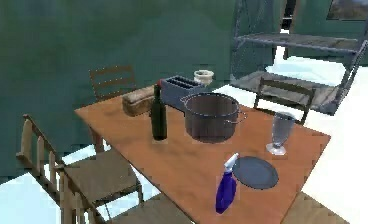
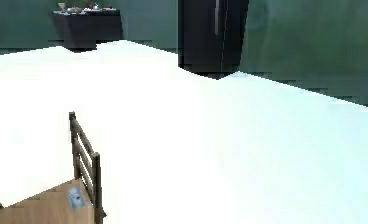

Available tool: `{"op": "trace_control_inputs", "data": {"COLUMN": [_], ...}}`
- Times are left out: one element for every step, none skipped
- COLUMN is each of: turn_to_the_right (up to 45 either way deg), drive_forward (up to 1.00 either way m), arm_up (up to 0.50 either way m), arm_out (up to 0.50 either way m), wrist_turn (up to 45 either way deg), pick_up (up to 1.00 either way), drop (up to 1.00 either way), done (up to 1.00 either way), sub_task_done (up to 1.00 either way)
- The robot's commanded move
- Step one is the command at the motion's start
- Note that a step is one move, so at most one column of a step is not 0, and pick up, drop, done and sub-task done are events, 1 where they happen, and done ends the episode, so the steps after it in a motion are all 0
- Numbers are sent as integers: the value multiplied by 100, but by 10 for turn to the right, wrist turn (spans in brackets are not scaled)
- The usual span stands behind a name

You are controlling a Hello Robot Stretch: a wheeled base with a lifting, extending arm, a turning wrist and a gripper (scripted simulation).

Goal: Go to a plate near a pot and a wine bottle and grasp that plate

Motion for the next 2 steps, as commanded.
{"op": "trace_control_inputs", "data": {"turn_to_the_right": [450,450], "drive_forward": [0,0], "arm_up": [0,0], "arm_out": [0,0], "wrist_turn": [0,0], "pick_up": [0,0], "drop": [0,0], "done": [0,0], "sub_task_done": [0,0]}}
